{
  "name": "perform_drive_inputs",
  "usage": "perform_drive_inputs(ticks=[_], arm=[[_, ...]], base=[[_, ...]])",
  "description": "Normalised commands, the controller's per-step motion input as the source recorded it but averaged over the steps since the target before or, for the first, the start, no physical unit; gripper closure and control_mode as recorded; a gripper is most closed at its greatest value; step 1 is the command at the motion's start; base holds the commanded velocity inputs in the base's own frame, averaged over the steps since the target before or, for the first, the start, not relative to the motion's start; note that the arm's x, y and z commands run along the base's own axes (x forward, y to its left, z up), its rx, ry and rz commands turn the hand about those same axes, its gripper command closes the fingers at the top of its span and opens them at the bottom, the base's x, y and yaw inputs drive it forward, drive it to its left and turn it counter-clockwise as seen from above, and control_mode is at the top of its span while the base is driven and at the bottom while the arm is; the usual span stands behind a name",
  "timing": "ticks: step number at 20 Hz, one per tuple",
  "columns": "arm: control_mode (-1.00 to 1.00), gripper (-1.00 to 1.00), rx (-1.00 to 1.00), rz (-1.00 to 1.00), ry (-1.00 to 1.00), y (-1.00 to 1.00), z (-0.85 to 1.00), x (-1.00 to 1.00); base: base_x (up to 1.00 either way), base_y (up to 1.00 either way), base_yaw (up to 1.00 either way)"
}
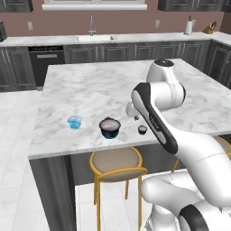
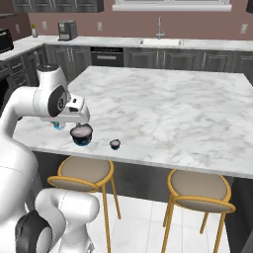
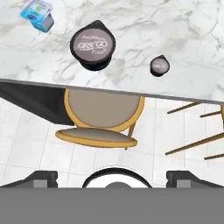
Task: Stack the yogurt containers by placing the smaller containers on top of the larger containers.
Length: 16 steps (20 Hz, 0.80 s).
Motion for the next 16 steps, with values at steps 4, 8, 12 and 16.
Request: perform_drive_inputs(ticks=[4,8,12,16], arm=[[-1.00,-1.00,0.04,0.00,0.00,0.48,-0.08,-0.01],[-1.00,-1.00,0.01,0.00,0.00,0.51,-0.06,0.00],[-1.00,-1.00,-0.01,0.02,0.05,0.47,0.00,0.00],[-1.00,-1.00,-0.03,0.04,0.07,0.43,0.00,0.00]], base=[[0.00,0.00,0.00],[0.00,0.00,0.00],[0.00,0.00,0.00],[0.00,0.00,0.00]])
